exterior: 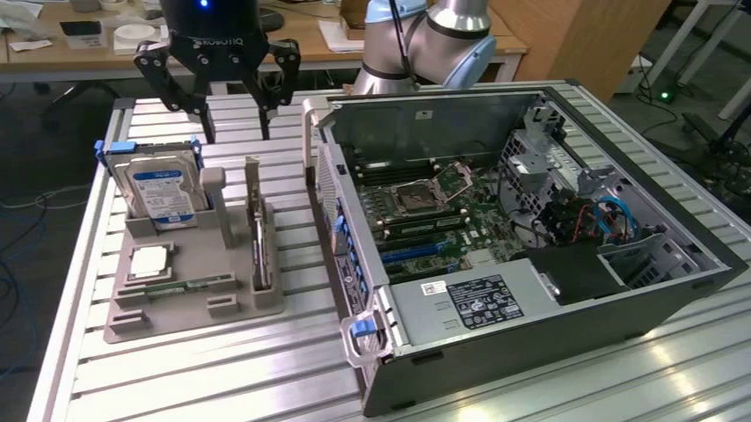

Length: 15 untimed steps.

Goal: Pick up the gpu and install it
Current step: 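Pick up the gpu and move the gpu toward the slot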

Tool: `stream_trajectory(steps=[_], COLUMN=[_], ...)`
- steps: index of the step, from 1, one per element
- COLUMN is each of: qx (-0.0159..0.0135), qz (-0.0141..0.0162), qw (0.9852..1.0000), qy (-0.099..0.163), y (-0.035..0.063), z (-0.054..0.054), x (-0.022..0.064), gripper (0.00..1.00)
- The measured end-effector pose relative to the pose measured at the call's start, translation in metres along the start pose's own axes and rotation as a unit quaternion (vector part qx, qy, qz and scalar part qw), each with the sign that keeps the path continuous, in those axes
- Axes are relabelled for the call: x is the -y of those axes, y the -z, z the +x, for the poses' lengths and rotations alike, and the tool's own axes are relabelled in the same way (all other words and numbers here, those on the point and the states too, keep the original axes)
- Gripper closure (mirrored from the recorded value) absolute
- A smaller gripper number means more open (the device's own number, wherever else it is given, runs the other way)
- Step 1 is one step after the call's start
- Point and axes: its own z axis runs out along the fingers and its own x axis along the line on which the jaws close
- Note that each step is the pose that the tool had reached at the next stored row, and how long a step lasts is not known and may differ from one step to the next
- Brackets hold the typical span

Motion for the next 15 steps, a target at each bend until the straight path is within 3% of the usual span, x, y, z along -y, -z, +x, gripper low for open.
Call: stream_trajectory(steps=[1,2,11,13,15], qx=[0.0000,0.0000,-0.0016,-0.0018,-0.0025], qz=[0.0000,0.0000,-0.0006,0.0012,0.0054], qw=[1.0000,1.0000,0.9994,0.9992,0.9990], qy=[0.000,0.000,0.034,0.039,0.044], y=[0.0000,0.0000,-0.0005,-0.0010,-0.0018], z=[0.0000,0.0000,0.0000,0.0000,-0.0001], x=[0.0000,0.0000,0.0000,0.0002,0.0005], gripper=[0.42,0.35,0.35,0.35,0.35])
